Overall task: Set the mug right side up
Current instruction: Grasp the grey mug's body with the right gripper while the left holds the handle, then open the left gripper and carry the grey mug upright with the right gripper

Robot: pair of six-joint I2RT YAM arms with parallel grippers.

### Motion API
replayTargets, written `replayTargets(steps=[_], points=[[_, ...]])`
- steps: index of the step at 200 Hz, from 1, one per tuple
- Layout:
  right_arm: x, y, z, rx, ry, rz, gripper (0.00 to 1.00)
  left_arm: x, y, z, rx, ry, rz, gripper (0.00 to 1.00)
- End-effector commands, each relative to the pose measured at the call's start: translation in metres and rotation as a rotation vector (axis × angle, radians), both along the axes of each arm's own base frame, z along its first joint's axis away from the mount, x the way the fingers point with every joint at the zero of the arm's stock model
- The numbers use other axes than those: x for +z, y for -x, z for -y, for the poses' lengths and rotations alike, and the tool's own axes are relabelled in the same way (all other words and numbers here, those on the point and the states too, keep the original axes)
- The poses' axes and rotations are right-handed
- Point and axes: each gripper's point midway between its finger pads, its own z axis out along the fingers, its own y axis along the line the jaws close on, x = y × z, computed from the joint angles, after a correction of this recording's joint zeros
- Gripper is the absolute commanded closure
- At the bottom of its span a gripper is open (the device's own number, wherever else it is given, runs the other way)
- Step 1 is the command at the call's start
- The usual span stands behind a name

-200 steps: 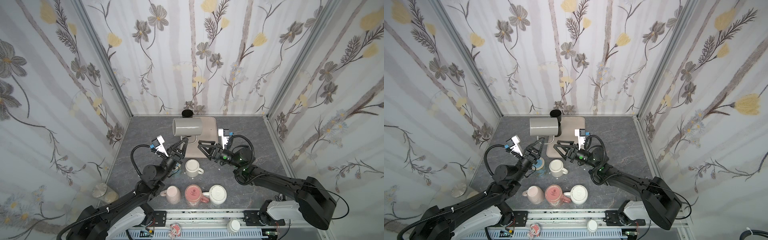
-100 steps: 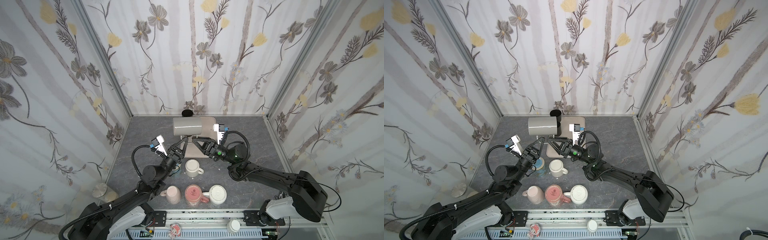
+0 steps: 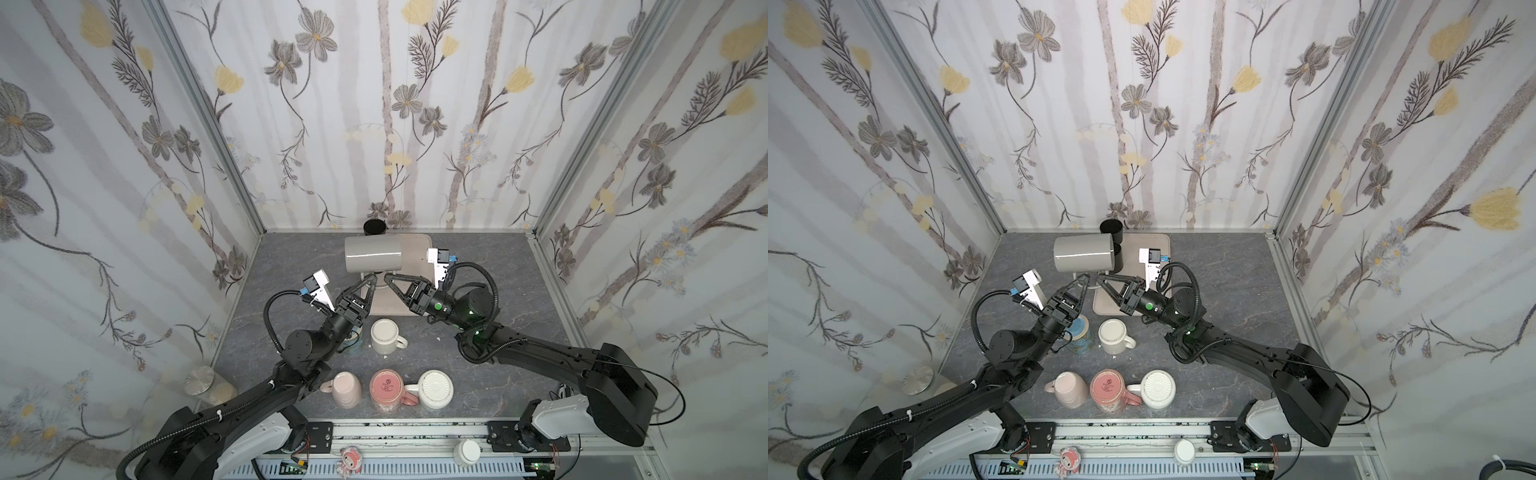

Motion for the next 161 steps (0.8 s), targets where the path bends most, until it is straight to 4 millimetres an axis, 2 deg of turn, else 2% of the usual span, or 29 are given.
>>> replayTargets(steps=[1,21,33,51,53,57,75,77,82,124,161], points=[[0.014,-0.002,0.011,-0.067,-0.031,0.050,1.00,-0.001,-0.001,-0.005,0.021,0.008,-0.012,0.28],[0.010,-0.007,0.015,-0.104,-0.008,0.040,1.00,-0.006,-0.003,-0.005,0.031,-0.006,-0.031,0.08],[0.006,-0.010,0.020,-0.136,0.000,0.031,1.00,-0.008,-0.003,-0.005,0.031,-0.010,-0.036,0.00],[0.006,-0.018,0.028,-0.175,0.004,0.017,1.00,-0.011,-0.003,-0.007,0.039,-0.017,-0.040,0.00],[-0.005,-0.019,0.028,-0.178,0.024,0.004,1.00,-0.011,-0.003,-0.007,0.041,-0.018,-0.041,0.00],[-0.010,-0.022,0.031,-0.187,0.036,-0.007,1.00,-0.012,-0.003,-0.008,0.045,-0.021,-0.041,0.00],[-0.019,-0.024,0.034,-0.203,0.061,-0.026,1.00,-0.015,-0.003,-0.011,0.066,-0.033,-0.050,0.00],[-0.020,-0.032,0.040,-0.228,0.064,-0.028,1.00,-0.016,-0.003,-0.011,0.068,-0.034,-0.050,0.00],[-0.024,-0.036,0.044,-0.246,0.074,-0.036,1.00,-0.016,-0.003,-0.013,0.075,-0.037,-0.051,0.00],[-0.051,-0.058,0.064,-0.332,0.162,-0.087,1.00,-0.026,-0.006,-0.023,0.149,-0.094,-0.081,0.00],[-0.083,-0.086,0.080,-0.450,0.348,-0.121,1.00,-0.039,-0.010,-0.031,0.224,-0.185,-0.121,0.00]])
